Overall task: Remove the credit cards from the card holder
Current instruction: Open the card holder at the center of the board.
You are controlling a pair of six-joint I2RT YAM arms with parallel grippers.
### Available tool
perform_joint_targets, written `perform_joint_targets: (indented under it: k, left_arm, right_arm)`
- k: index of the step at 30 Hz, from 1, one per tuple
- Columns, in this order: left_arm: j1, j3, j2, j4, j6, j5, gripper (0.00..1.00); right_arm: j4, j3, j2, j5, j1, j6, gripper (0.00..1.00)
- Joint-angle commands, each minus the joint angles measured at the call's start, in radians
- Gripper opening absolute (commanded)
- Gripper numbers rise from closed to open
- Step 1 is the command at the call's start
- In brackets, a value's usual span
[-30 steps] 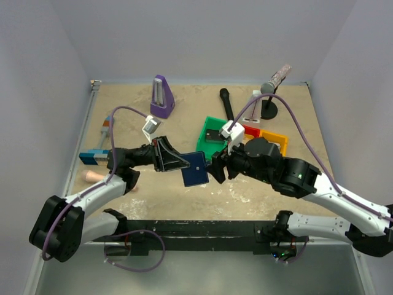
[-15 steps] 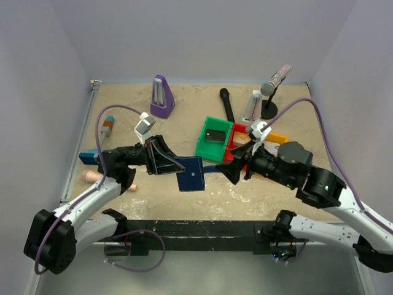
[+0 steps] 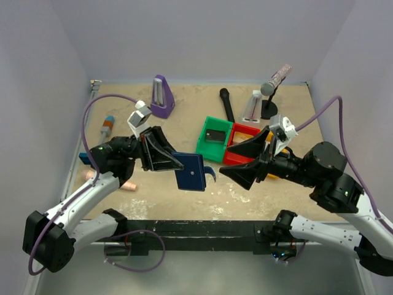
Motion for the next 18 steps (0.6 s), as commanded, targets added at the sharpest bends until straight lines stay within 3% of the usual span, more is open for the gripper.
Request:
perform_joint_targets:
  k: [1, 5, 10, 18]
  left_arm:
    - [-0.019, 0.046, 0.016, 0.308, -0.033, 0.0, 0.0]
    - [-0.025, 0.028, 0.02, 0.306, -0.025, -0.001, 0.0]
    - [-0.037, 0.031, 0.02, 0.308, -0.018, -0.007, 0.0]
    - [-0.044, 0.035, 0.019, 0.308, -0.019, -0.006, 0.0]
  right_arm:
    - [0.096, 0.06, 0.001, -0.046, -0.007, 0.016, 0.78]
    - [0.153, 0.06, -0.007, -0.023, -0.006, 0.028, 0.79]
    - [0.102, 0.111, 0.077, -0.03, -0.006, 0.033, 0.78]
    - [0.119, 0.07, 0.151, -0.083, -0.006, 0.087, 0.72]
